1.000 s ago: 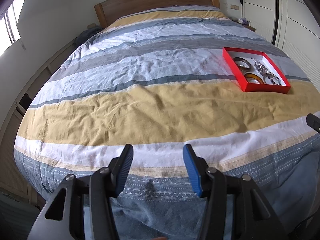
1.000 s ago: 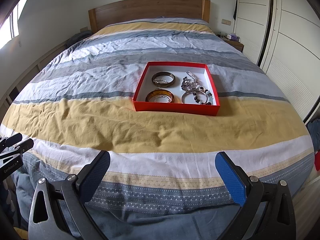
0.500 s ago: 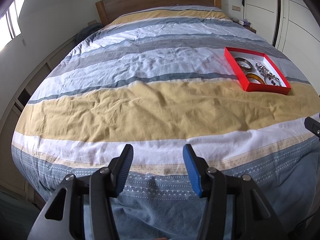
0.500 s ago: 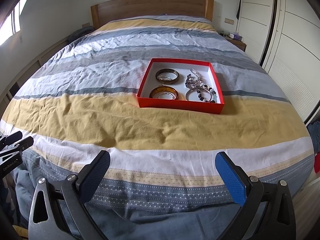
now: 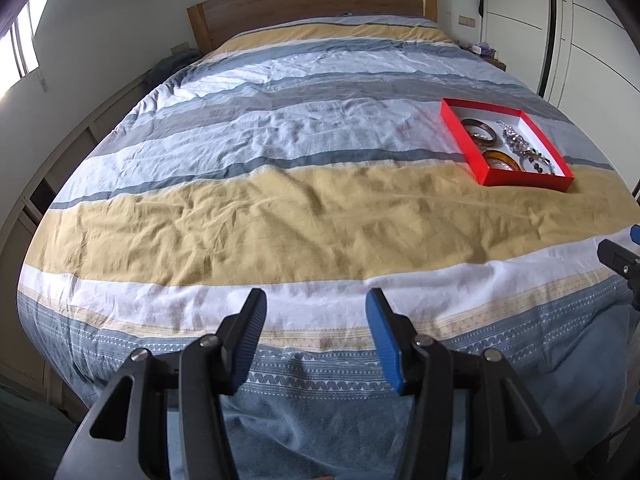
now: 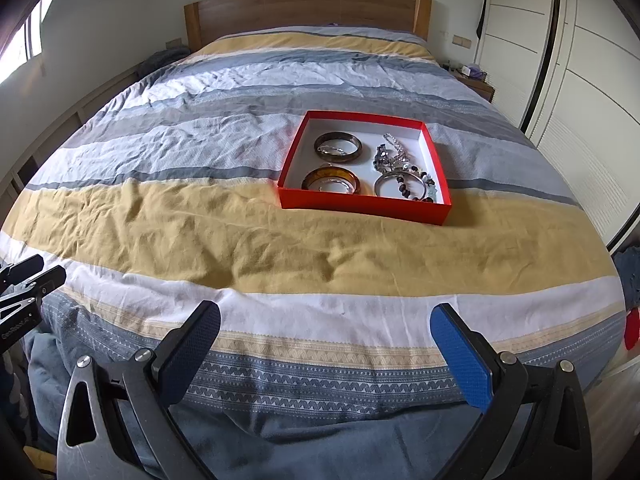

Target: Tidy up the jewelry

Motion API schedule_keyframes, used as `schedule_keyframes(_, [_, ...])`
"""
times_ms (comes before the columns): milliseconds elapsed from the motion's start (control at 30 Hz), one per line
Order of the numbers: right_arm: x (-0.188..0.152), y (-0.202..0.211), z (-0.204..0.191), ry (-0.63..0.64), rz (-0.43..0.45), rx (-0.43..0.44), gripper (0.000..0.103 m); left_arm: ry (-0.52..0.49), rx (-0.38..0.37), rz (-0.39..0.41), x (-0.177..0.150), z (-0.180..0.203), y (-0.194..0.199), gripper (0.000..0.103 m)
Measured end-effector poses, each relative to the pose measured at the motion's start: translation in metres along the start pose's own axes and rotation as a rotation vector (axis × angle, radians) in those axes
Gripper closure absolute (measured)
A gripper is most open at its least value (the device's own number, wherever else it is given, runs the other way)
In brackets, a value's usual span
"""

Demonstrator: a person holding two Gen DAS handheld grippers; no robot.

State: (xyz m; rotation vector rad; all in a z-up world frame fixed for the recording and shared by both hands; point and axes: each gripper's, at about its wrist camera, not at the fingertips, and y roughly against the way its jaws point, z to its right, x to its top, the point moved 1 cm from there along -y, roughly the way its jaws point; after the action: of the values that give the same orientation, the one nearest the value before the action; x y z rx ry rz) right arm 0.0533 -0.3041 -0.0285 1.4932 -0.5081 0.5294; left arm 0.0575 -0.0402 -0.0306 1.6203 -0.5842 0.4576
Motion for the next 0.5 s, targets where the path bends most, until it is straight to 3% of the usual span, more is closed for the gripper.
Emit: schedule_keyframes(500, [-0.0007,0.0006,-0.0021,0.015,-0.016,-0.019,0.0,0.011,-0.027,-0.002,-0.0001,-0.0017,-0.0021,0.053])
